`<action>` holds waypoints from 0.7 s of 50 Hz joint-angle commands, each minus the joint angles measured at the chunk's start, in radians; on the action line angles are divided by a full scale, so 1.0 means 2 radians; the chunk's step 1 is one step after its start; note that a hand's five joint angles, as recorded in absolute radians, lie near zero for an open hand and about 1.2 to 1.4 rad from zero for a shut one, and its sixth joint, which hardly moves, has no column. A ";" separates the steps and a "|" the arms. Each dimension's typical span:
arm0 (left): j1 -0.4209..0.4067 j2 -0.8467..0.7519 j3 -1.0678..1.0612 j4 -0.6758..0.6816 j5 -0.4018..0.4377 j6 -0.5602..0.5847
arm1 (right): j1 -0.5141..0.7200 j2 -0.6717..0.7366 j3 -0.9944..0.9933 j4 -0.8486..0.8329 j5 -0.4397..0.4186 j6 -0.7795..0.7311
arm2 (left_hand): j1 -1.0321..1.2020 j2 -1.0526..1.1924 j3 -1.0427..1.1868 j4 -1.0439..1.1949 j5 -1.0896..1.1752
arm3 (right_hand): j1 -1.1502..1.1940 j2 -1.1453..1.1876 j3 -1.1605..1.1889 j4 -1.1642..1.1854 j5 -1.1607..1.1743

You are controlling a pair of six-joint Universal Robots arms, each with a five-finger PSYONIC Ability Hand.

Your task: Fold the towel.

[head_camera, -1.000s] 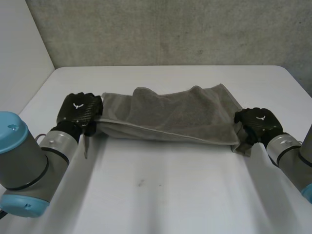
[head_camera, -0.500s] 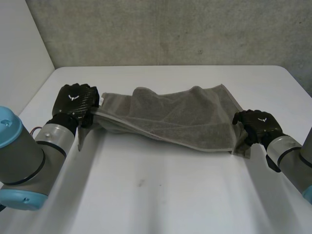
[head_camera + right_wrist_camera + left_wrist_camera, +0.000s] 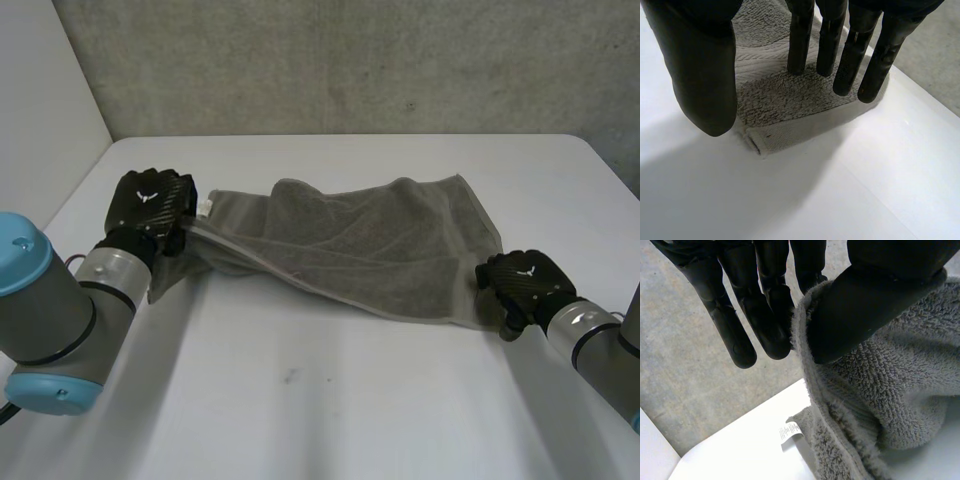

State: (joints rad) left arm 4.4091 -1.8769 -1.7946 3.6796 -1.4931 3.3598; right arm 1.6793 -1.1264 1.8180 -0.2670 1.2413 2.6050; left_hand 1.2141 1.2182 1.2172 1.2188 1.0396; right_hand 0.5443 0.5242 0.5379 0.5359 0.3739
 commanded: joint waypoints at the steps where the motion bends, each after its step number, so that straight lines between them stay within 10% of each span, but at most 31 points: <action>1: 0.000 -0.004 -0.001 0.000 0.000 0.000 | -0.001 0.019 -0.007 -0.006 -0.019 -0.010 | 0.091 0.089 0.090 0.089 0.091 | -0.004 0.006 0.000 0.001 -0.006; 35: 0.000 -0.005 -0.005 0.004 0.001 0.000 | 0.000 0.065 -0.072 -0.014 -0.022 -0.010 | 0.091 0.089 0.090 0.089 0.091 | 0.080 0.090 0.083 0.084 0.078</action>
State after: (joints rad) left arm 4.4087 -1.8868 -1.8016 3.6808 -1.4910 3.3594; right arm 1.6794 -1.0077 1.6935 -0.2959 1.1995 2.5851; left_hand 1.2141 1.2182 1.2173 1.2188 1.0396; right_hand 0.6871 0.6741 0.6898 0.6867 0.4790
